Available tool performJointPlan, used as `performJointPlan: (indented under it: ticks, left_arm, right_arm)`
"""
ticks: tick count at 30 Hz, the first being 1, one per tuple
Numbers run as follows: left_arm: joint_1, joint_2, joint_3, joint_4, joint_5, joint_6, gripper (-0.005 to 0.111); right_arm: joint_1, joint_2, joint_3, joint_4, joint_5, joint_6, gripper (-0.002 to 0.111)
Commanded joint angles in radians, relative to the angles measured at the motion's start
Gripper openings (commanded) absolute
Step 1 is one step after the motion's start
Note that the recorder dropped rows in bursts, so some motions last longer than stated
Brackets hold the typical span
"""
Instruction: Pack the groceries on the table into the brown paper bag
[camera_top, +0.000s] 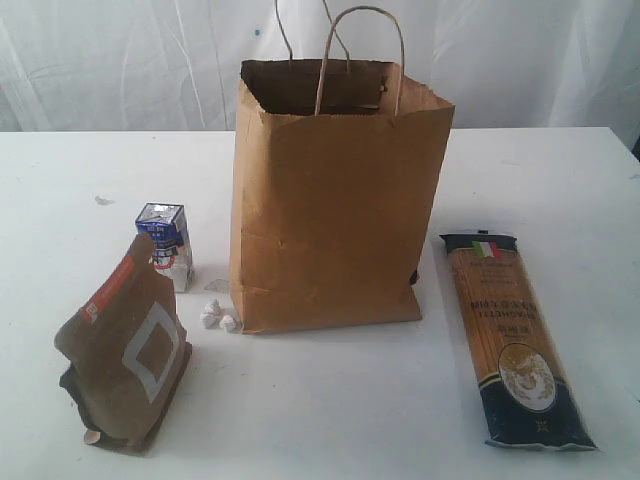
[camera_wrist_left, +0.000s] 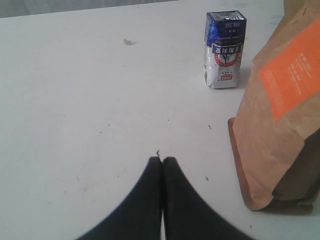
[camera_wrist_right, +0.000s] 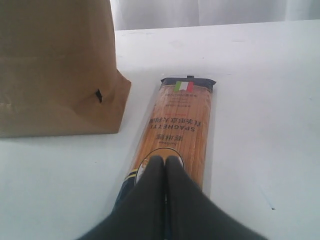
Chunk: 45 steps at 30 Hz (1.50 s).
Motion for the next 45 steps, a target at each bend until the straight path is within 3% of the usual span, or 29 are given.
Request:
performJointPlan:
  ticks: [1, 8, 11, 13, 21, 28, 30, 32, 39, 42, 45]
  left_arm:
    - [0.001, -0.004, 0.004, 0.001, 0.000, -0.001, 0.000]
    - [0.001, -0.004, 0.004, -0.022, -0.035, -0.044, 0.000]
    - [0.001, -0.004, 0.004, -0.270, -0.086, -0.247, 0.000]
    - [0.001, -0.004, 0.004, -0.348, -0.119, -0.297, 0.000]
    - [0.001, -0.004, 0.004, -0.351, -0.326, -0.301, 0.000]
    - [0.001, -0.004, 0.004, -0.370, -0.349, -0.370, 0.000]
    - [-0.001, -0.004, -0.002, -0.360, -0.260, -0.486, 0.000]
    - [-0.001, -0.004, -0.090, -0.306, -0.069, -0.486, 0.000]
    - [-0.001, 0.034, -0.517, -0.326, 0.591, -0.122, 0.000]
    - [-0.001, 0.132, -0.684, -0.299, 0.804, -0.073, 0.000]
    - [-0.001, 0.257, -0.838, -0.270, 0.925, 0.010, 0.000]
  right_arm:
    - [-0.005, -0.006, 0.001, 0.000, -0.005, -0.012, 0.000]
    - [-0.005, -0.006, 0.001, 0.000, -0.005, -0.012, 0.000]
    - [-0.005, -0.006, 0.001, 0.000, -0.005, -0.012, 0.000]
    - [-0.005, -0.006, 0.001, 0.000, -0.005, -0.012, 0.000]
    - [-0.005, -0.006, 0.001, 0.000, -0.005, -0.012, 0.000]
    - [-0.005, -0.006, 0.001, 0.000, -0.005, -0.012, 0.000]
    - [-0.005, -0.006, 0.001, 0.000, -0.005, -0.012, 0.000]
    - [-0.005, -0.006, 0.001, 0.000, -0.005, -0.012, 0.000]
    - [-0.005, -0.006, 0.001, 0.000, -0.012, -0.012, 0.000]
    - [-0.005, -0.006, 0.001, 0.000, -0.012, -0.012, 0.000]
    - [-0.005, -0.006, 0.001, 0.000, -0.012, -0.012, 0.000]
